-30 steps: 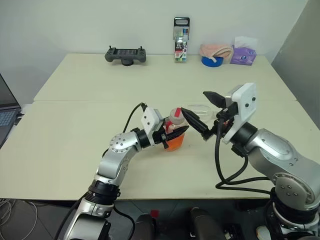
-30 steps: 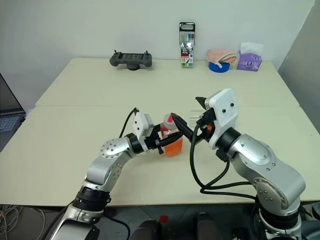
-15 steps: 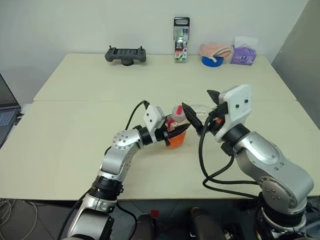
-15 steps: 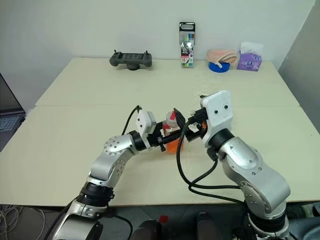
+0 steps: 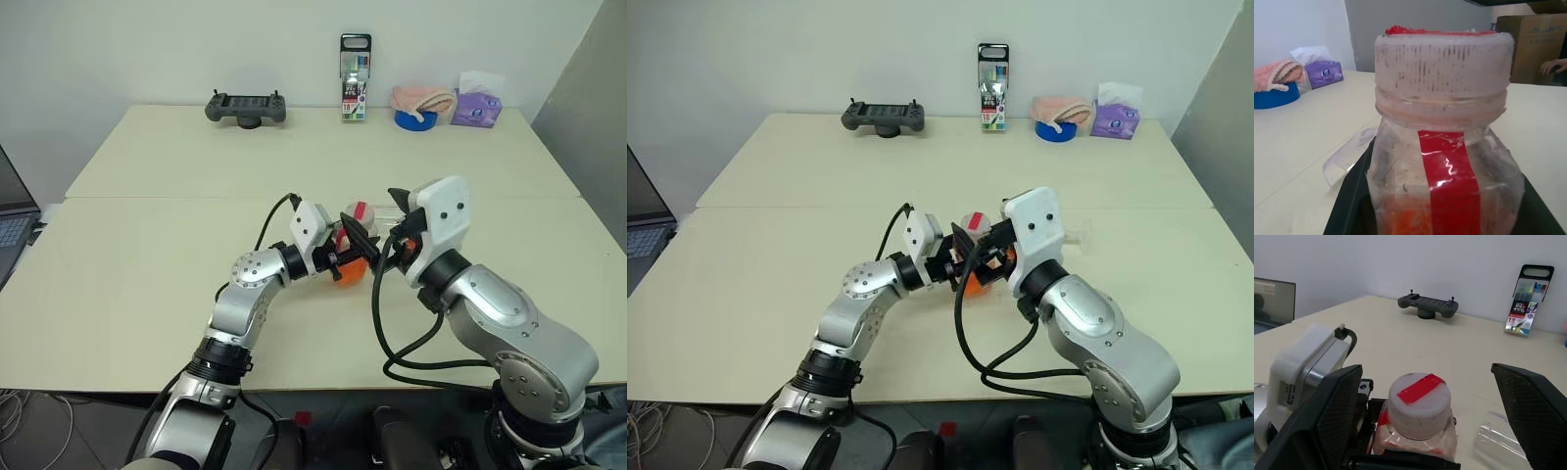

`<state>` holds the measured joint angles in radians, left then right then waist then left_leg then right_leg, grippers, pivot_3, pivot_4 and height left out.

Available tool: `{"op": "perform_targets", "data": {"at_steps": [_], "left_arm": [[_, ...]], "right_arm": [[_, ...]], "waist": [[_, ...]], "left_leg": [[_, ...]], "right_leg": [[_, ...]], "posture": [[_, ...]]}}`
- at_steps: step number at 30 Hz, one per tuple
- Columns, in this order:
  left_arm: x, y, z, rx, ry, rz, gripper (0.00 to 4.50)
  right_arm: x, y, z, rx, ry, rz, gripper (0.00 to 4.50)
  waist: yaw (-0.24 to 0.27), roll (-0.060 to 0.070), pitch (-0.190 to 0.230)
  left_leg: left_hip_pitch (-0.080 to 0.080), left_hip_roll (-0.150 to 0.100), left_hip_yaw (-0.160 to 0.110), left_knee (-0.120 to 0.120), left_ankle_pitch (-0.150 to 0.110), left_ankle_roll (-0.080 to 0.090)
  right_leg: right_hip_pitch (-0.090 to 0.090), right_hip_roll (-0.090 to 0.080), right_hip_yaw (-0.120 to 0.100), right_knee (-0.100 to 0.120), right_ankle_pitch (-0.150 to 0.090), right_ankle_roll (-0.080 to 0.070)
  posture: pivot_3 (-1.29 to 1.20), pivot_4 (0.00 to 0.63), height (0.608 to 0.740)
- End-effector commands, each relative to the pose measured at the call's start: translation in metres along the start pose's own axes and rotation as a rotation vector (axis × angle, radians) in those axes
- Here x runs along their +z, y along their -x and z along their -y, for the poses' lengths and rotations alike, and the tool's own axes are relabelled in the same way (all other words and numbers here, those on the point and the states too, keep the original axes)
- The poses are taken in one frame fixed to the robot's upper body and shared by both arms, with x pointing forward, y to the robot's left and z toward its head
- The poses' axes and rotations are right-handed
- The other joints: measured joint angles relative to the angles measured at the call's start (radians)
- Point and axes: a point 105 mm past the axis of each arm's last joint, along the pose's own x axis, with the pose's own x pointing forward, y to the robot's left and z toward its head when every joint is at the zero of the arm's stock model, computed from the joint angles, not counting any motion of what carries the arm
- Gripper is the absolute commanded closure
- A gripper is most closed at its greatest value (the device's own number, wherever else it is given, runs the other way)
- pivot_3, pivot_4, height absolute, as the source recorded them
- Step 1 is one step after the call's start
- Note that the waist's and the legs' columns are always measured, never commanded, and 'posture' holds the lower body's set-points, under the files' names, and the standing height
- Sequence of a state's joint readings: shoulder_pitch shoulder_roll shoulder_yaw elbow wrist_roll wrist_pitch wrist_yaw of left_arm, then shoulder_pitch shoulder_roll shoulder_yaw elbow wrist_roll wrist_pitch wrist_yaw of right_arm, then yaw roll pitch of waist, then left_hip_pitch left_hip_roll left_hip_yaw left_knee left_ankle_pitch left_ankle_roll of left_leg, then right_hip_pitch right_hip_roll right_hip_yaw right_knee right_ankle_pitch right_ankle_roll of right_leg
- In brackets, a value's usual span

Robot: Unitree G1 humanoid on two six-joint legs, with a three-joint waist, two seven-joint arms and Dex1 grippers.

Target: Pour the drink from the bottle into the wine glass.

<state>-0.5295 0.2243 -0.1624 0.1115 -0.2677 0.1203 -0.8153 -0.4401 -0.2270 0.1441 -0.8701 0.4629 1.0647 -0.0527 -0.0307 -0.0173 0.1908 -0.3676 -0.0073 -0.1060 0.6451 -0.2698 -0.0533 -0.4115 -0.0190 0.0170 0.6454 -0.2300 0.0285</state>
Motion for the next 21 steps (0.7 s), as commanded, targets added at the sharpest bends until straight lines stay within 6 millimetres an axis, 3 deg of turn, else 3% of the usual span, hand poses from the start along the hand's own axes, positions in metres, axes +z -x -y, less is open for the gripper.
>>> {"op": "perform_targets", "data": {"at_steps": [1,12,16,21], "left_arm": [[0.0214,-0.005,0.0004,-0.008,-0.058,0.073,2.79],[0.0199,-0.0048,0.0011,-0.012,-0.059,0.065,2.79],[0.0189,-0.0024,-0.0007,-0.006,-0.062,0.059,2.79],[0.0183,-0.0017,-0.0006,-0.004,-0.062,0.056,2.79]], "right_arm": [[0.0043,0.0006,-0.006,0.005,-0.002,0.007,0.0],[0.0013,-0.0061,-0.0034,-0.05,-0.039,-0.033,0.0],[-0.0014,-0.0073,-0.0021,-0.07,-0.04,-0.048,0.87],[-0.0001,-0.0085,-0.0041,-0.06,-0.053,-0.038,2.62]], "waist": [[0.0,0.0,0.0],[0.0,0.0,0.0],[-0.001,0.0,0.0],[-0.001,0.0,0.0]], "left_leg": [[0.0,0.0,0.0,0.0,0.0,0.0],[0.0,0.0,0.0,0.0,0.0,0.0],[0.0,0.0,0.0,0.0,0.0,0.0],[0.0,0.0,0.0,0.0,0.0,0.0]], "right_leg": [[0.0,0.0,0.0,0.0,0.0,0.0],[0.0,0.0,0.0,0.0,0.0,0.0],[0.0,0.0,0.0,0.0,0.0,0.0],[0.0,0.0,0.0,0.0,0.0,0.0]], "posture": [[0.0,0.15,0.74],[0.0,0.15,0.74],[0.0,0.15,0.74],[0.0,0.15,0.74]]}}
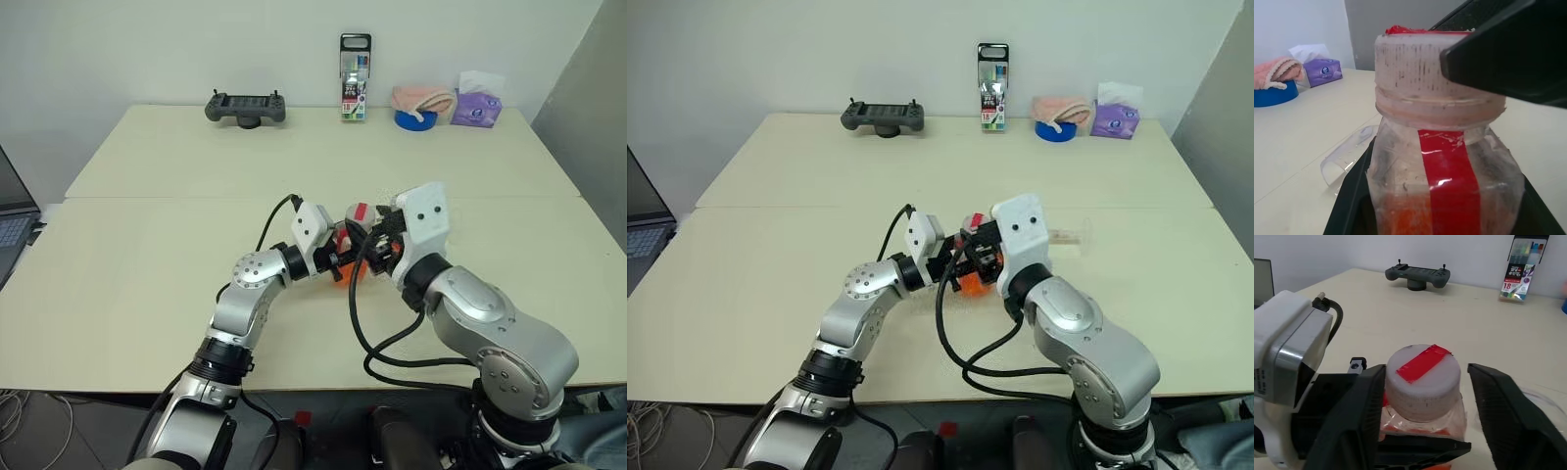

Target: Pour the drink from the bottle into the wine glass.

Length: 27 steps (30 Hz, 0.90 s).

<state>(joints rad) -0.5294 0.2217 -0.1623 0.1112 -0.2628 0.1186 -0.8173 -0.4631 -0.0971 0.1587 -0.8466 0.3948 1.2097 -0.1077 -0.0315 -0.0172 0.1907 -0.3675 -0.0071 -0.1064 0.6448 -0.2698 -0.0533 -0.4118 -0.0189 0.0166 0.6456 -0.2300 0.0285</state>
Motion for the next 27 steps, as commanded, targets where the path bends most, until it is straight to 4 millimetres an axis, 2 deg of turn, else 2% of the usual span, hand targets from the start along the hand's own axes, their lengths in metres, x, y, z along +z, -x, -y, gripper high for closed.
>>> {"op": "perform_targets", "data": {"at_steps": [1,4,6,10,13,17,23,27], "left_arm": [[0.018,-0.001,-0.001,-0.002,-0.059,0.056,2.79],[0.018,-0.001,0.0,-0.003,-0.06,0.056,2.79],[0.02,-0.001,0.0,-0.005,-0.057,0.061,2.79],[0.025,-0.003,0.007,-0.049,-0.025,0.088,2.8],[0.027,-0.004,0.012,-0.077,-0.007,0.098,2.81],[0.031,-0.006,0.02,-0.144,0.006,0.103,2.81],[0.039,-0.018,0.019,-0.173,-0.015,0.111,2.81],[0.041,-0.02,0.017,-0.163,-0.034,0.114,2.81]], "right_arm": [[0.014,0.002,-0.002,0.012,0.009,0.066,2.64],[0.015,0.003,-0.005,0.047,0.002,0.077,2.64],[0.015,0.002,-0.006,0.13,0.044,0.074,2.64],[0.019,0.009,-0.003,0.458,0.102,0.085,2.64],[0.017,0.016,0.01,0.642,0.164,0.057,2.64],[0.001,0.031,0.025,0.918,0.219,-0.112,2.64],[0.013,0.016,0.056,0.937,0.254,-0.114,2.64],[0.018,0.018,0.06,0.956,0.261,-0.104,2.64]], "waist": [[0.0,0.0,0.0],[0.0,0.0,0.0],[0.0,0.0,0.0],[-0.001,0.0,0.0],[-0.001,0.0,0.0],[0.0,0.0,0.001],[-0.001,0.0,0.001],[0.002,0.0,0.001]], "left_leg": [[0.0,0.0,0.0,0.0,0.0,0.0],[0.0,0.0,0.0,0.0,0.0,0.0],[0.0,0.0,0.0,0.0,0.0,0.0],[0.0,-0.001,0.001,0.001,0.0,0.0],[0.0,-0.001,0.001,0.0,0.0,0.0],[0.0,-0.001,0.001,0.0,0.0,0.0],[0.002,0.0,0.001,0.0,0.0,0.001],[0.001,0.0,0.001,0.001,0.0,0.0]], "right_leg": [[0.0,0.0,0.0,0.0,0.0,0.0],[0.0,0.0,0.0,0.0,0.0,0.0],[0.0,0.0,0.0,0.0,0.0,0.0],[0.001,-0.001,0.0,-0.001,0.0,0.0],[0.002,0.0,0.0,-0.002,0.0,0.0],[0.001,0.0,0.0,-0.002,0.0,0.0],[0.002,0.0,0.0,0.0,0.0,0.0],[0.002,0.0,0.0,-0.001,0.0,0.0]], "posture": [[0.0,0.15,0.74],[0.0,0.15,0.74],[0.0,0.15,0.74],[0.0,0.15,0.74],[0.0,0.15,0.74],[0.0,0.15,0.74],[0.0,0.15,0.74],[0.0,0.15,0.74]]}}
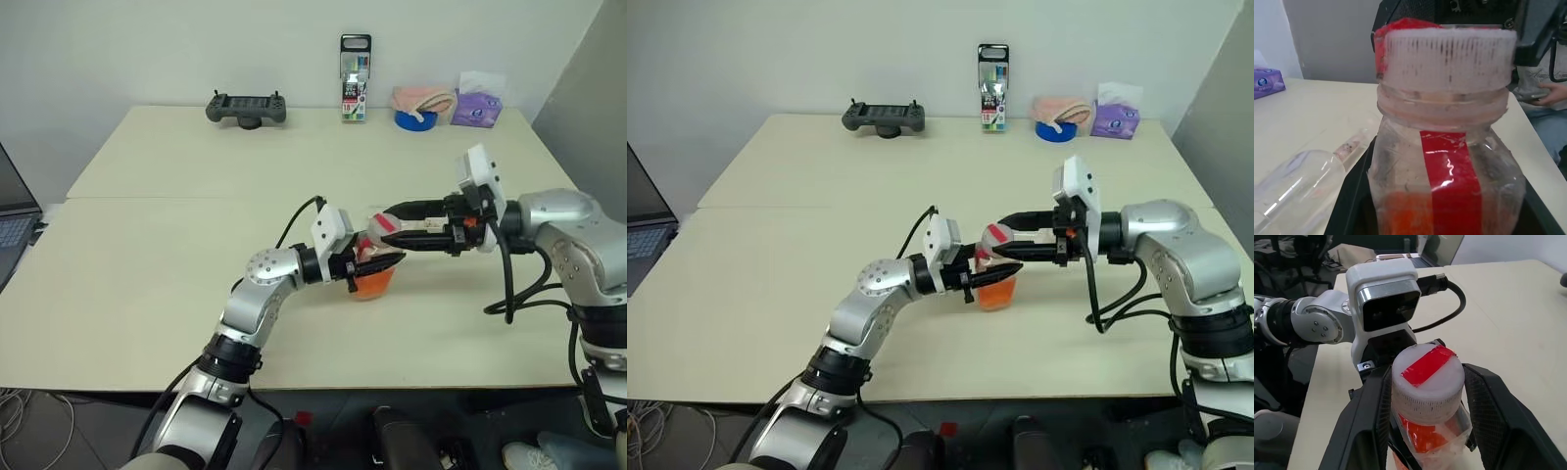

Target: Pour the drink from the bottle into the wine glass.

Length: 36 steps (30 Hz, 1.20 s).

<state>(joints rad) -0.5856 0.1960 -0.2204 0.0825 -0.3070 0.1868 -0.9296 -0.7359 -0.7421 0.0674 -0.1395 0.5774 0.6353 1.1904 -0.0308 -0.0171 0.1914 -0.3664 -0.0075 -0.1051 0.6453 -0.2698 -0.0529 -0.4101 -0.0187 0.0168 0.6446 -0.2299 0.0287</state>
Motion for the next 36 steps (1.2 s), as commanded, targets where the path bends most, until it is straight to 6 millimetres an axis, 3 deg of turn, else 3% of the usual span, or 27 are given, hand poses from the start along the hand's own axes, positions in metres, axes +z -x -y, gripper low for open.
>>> {"op": "perform_targets", "data": {"at_steps": [1,3,6,14,23,29,32,36], "left_arm": [[0.026,0.002,-0.011,0.05,-0.066,0.08,2.81],[0.024,0.005,-0.012,0.067,-0.061,0.077,2.81],[0.019,0.008,-0.009,0.089,-0.053,0.071,2.81],[0.015,0.012,-0.008,0.109,-0.046,0.067,2.81],[0.016,0.013,-0.013,0.121,-0.059,0.061,2.81],[0.017,0.014,-0.014,0.125,-0.062,0.064,2.81],[0.017,0.014,-0.016,0.134,-0.065,0.067,2.81],[0.018,0.014,-0.018,0.139,-0.069,0.071,2.81]], "right_arm": [[0.0,0.003,-0.005,0.061,0.015,-0.01,2.64],[-0.001,0.0,0.004,0.021,0.038,-0.013,2.64],[0.003,-0.002,0.0,0.071,0.027,-0.006,2.64],[0.006,-0.002,0.004,0.056,0.04,0.008,0.01],[0.012,0.006,0.006,-0.106,0.032,0.037,0.0],[0.02,0.014,-0.014,-0.206,0.012,0.073,0.0],[0.025,0.016,-0.014,-0.363,-0.013,0.106,0.0],[0.018,0.003,-0.035,-0.419,-0.049,0.068,0.0]], "waist": [[0.001,0.0,0.0],[0.0,0.0,0.0],[0.001,0.0,0.0],[0.001,0.0,0.0],[0.003,0.0,0.0],[0.005,0.0,0.0],[0.004,0.0,0.0],[0.004,0.0,0.0]], "left_leg": [[0.0,0.0,0.0,0.0,0.0,0.0],[-0.001,0.0,0.0,0.0,0.0,0.0],[-0.001,0.0,-0.001,0.0,0.0,0.0],[-0.001,0.0,0.0,0.001,0.0,-0.001],[-0.001,0.0,-0.001,0.0,0.0,-0.001],[-0.001,0.0,-0.001,0.0,0.0,-0.001],[-0.001,0.0,0.0,0.001,0.0,-0.001],[-0.001,0.0,-0.001,0.001,0.0,-0.001]], "right_leg": [[0.0,0.0,0.0,0.0,0.0,0.0],[-0.001,-0.001,0.0,0.0,0.0,0.0],[-0.001,-0.001,0.0,0.0,0.0,0.0],[-0.001,-0.001,0.0,0.001,0.0,0.0],[-0.001,-0.001,0.0,0.001,0.0,0.0],[-0.001,-0.001,0.0,0.0,0.0,0.0],[-0.001,-0.001,0.0,0.001,0.0,0.0],[-0.001,-0.001,0.0,0.002,0.0,0.0]], "posture": [[0.0,0.15,0.74],[0.0,0.15,0.74],[0.0,0.15,0.74],[0.0,0.15,0.74],[0.0,0.15,0.74],[0.0,0.15,0.74],[0.0,0.15,0.74],[0.0,0.15,0.74]]}}
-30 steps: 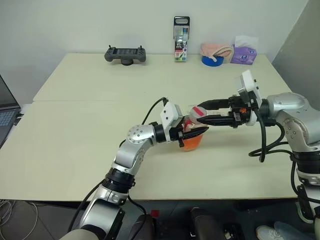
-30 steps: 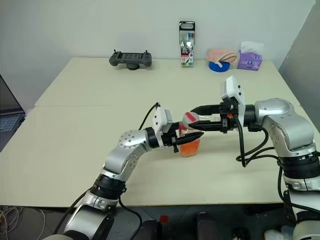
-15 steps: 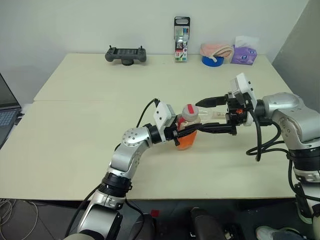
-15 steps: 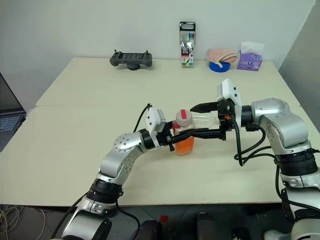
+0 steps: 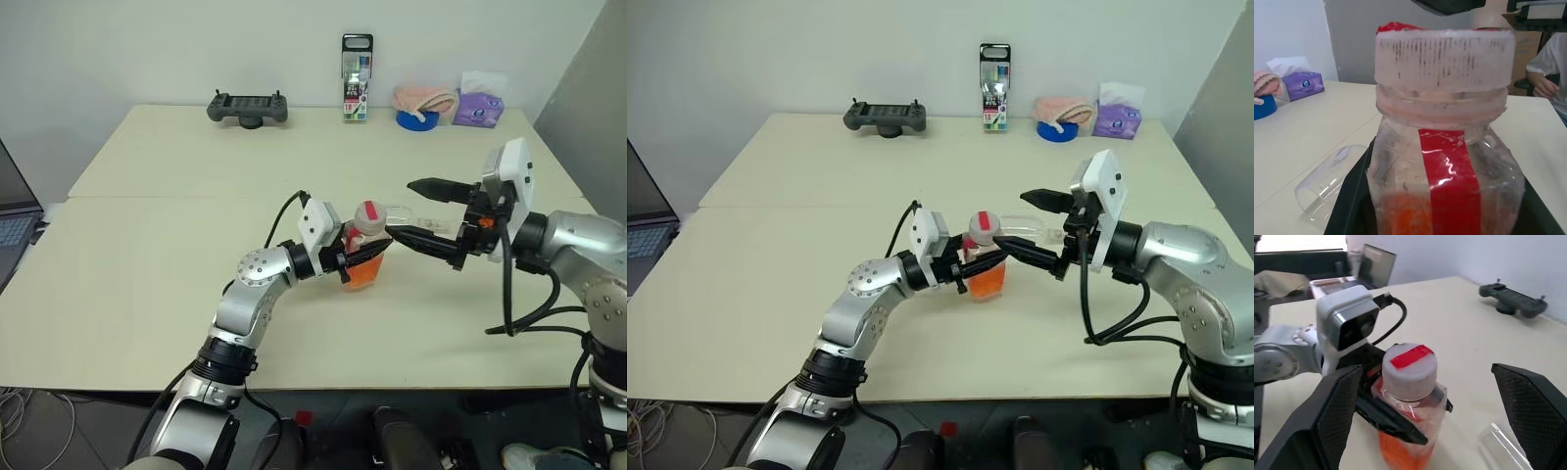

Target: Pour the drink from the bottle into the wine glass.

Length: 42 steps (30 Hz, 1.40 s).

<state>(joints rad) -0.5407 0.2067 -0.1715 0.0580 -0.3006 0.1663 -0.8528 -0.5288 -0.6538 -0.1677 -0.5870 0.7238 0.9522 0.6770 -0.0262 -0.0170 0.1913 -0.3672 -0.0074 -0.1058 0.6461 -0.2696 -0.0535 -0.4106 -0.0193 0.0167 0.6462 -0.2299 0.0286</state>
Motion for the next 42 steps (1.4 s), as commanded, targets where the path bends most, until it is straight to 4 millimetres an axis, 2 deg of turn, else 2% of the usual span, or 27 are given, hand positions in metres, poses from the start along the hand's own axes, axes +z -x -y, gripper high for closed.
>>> {"op": "perform_targets", "data": {"at_steps": [1,7,11,16,31,37,42], "left_arm": [[0.019,-0.002,-0.004,0.006,-0.057,0.061,2.81],[0.017,-0.003,-0.006,0.01,-0.057,0.062,2.81],[0.016,-0.003,-0.006,0.008,-0.059,0.061,2.81],[0.015,0.0,-0.008,0.021,-0.064,0.054,2.81],[0.011,0.008,-0.008,0.045,-0.066,0.052,2.81],[0.012,0.004,-0.003,0.028,-0.057,0.056,2.81],[0.012,0.003,-0.002,0.027,-0.057,0.055,2.81]], "right_arm": [[0.002,-0.002,-0.021,-0.043,0.025,-0.007,0.0],[0.001,-0.012,-0.037,-0.071,0.01,0.02,0.0],[0.002,-0.027,-0.024,-0.202,0.018,0.026,0.0],[0.003,-0.036,-0.016,-0.297,0.018,0.043,0.0],[-0.001,-0.065,-0.011,-0.362,0.02,0.045,0.0],[0.0,-0.063,0.003,-0.433,0.032,0.053,0.0],[0.0,-0.05,0.016,-0.507,0.017,0.061,0.0]], "waist": [[0.0,0.0,0.0],[-0.001,0.0,0.0],[-0.004,0.0,0.0],[-0.003,0.0,0.0],[-0.004,0.0,0.0],[-0.004,0.0,0.0],[-0.004,0.0,0.0]], "left_leg": [[0.0,0.0,0.0,0.0,0.0,0.0],[0.0,0.0,0.0,0.0,0.0,0.0],[0.0,0.0,0.001,0.0,0.0,0.0],[0.0,0.0,0.0,0.0,0.0,0.0],[0.0,0.0,0.0,-0.001,0.0,0.0],[0.0,0.0,0.0,-0.001,0.0,0.0],[0.0,0.0,0.0,-0.001,0.0,0.0]], "right_leg": [[0.0,0.0,0.0,0.0,0.0,0.0],[0.0,0.0,0.0,0.0,0.0,0.0],[0.0,0.0,0.001,0.0,0.0,0.0],[0.0,0.0,0.0,0.0,0.0,0.0],[0.0,0.0,0.0,0.0,0.0,0.0],[0.0,0.0,0.0,0.0,0.0,0.0],[0.0,0.0,0.0,0.0,0.0,0.0]], "posture": [[0.0,0.15,0.74],[0.0,0.15,0.74],[0.0,0.15,0.74],[0.0,0.15,0.74],[0.0,0.15,0.74],[0.0,0.15,0.74],[0.0,0.15,0.74]]}}
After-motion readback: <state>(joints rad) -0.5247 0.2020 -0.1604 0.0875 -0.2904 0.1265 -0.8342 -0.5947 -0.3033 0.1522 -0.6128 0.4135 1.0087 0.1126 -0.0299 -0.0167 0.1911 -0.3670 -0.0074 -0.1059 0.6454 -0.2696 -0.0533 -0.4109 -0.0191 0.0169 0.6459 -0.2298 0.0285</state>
